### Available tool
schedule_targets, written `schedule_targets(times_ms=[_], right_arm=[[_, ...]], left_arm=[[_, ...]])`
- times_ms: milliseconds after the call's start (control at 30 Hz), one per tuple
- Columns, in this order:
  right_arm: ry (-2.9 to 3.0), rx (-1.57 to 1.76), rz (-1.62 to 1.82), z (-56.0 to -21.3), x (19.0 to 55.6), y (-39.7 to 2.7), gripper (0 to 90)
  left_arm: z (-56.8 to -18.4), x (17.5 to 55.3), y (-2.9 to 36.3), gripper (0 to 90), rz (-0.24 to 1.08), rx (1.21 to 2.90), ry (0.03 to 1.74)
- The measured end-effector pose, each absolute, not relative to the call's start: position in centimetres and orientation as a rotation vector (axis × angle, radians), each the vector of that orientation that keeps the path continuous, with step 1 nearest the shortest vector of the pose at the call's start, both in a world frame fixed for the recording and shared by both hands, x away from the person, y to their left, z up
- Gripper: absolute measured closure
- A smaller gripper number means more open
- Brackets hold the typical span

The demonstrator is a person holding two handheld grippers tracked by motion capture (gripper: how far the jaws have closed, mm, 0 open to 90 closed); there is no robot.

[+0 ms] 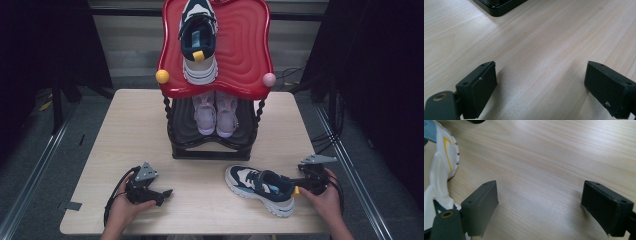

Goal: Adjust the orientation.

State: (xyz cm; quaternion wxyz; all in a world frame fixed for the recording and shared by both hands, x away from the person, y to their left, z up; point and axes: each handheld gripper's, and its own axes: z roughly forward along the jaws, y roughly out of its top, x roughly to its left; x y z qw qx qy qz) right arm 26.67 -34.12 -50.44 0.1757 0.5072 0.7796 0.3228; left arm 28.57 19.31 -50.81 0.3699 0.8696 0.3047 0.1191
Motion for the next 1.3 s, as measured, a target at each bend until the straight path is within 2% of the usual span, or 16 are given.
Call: schedule_targets(times_ms=[333,933,1067,1300], right_arm=[[2.31,1.356,0.803,-48.6,27.3,-33.3,16.2],[2.359,1.275,0.862,-43.6,27.8,-32.4,19.2],[2.35,1.27,0.949,-42.4,27.3,-32.4,22.2],[2.438,1.22,1.042,-41.7,26.1,-31.1,35.5]], left_arm=[[-50.8,28.6,19.3,9.8,0.305,2.231,0.781],[-50.8,28.6,19.3,9.8,0.305,2.232,0.781],[-50.8,28.6,19.3,9.8,0.305,2.232,0.781],[-50.8,28.6,19.3,9.8,0.305,2.232,0.781]])
